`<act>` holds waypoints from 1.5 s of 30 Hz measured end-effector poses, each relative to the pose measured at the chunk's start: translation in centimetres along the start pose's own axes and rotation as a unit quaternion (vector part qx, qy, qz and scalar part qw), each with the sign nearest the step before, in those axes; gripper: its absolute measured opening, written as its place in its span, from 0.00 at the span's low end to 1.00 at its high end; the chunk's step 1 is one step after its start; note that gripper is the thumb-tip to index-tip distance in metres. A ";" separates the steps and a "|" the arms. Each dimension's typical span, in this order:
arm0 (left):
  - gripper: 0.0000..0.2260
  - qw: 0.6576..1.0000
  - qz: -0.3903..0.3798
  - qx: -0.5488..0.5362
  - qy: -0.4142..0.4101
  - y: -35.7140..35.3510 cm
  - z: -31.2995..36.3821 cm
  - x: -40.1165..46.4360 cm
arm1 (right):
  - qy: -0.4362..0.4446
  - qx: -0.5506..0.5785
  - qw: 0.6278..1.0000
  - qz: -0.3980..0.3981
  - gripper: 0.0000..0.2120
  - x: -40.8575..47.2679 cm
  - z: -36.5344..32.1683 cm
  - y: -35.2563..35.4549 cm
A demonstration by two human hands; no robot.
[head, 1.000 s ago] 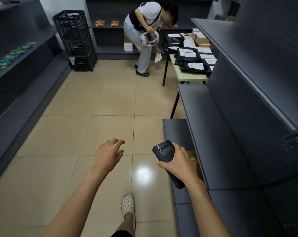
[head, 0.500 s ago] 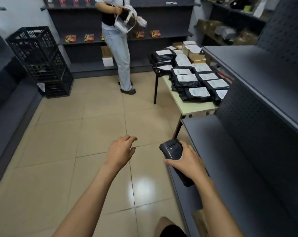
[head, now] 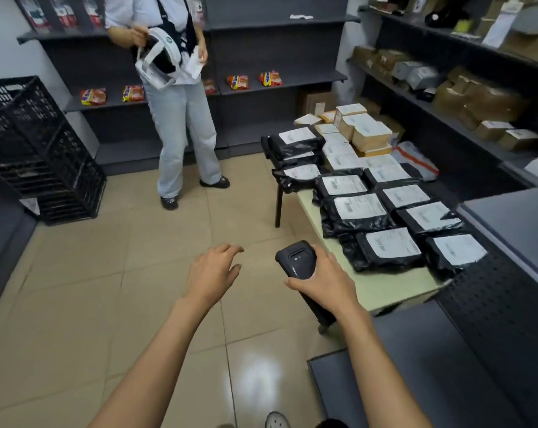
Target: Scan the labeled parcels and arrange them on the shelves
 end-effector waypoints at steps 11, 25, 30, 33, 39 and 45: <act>0.15 0.991 -0.061 -0.035 -0.114 -7.0 -2.2 26.4 | -0.096 -0.038 0.994 0.041 0.41 21.8 -1.9 0.9; 0.29 0.981 -0.082 -0.066 -0.166 -12.8 -1.9 55.4 | -0.193 -0.010 0.977 0.091 0.46 42.5 -3.6 2.5; 0.42 0.984 -0.132 -0.050 -0.107 -16.9 -1.7 62.8 | -0.205 0.002 0.975 0.090 0.47 49.7 -2.4 4.5; 0.52 0.981 -0.169 -0.037 -0.085 -19.0 -0.5 67.0 | -0.214 0.006 0.972 0.102 0.47 53.6 -1.6 7.0; 0.62 0.976 -0.216 -0.031 -0.024 -22.7 -0.2 70.6 | -0.233 0.003 0.967 0.103 0.46 58.3 -0.8 9.5; 0.55 0.984 -0.159 -0.041 -0.063 -22.5 -0.5 72.0 | -0.259 -0.004 0.962 0.087 0.47 60.2 -1.2 9.7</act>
Point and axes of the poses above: each hand's wrist, its own x-axis towards the middle knuckle, its own y-axis out of the back of the hand, z = x × y, the point moved 7 cm from there along x, towards the middle knuckle, and after that the axes turned 7 degrees about x, right-handed, at the moved point
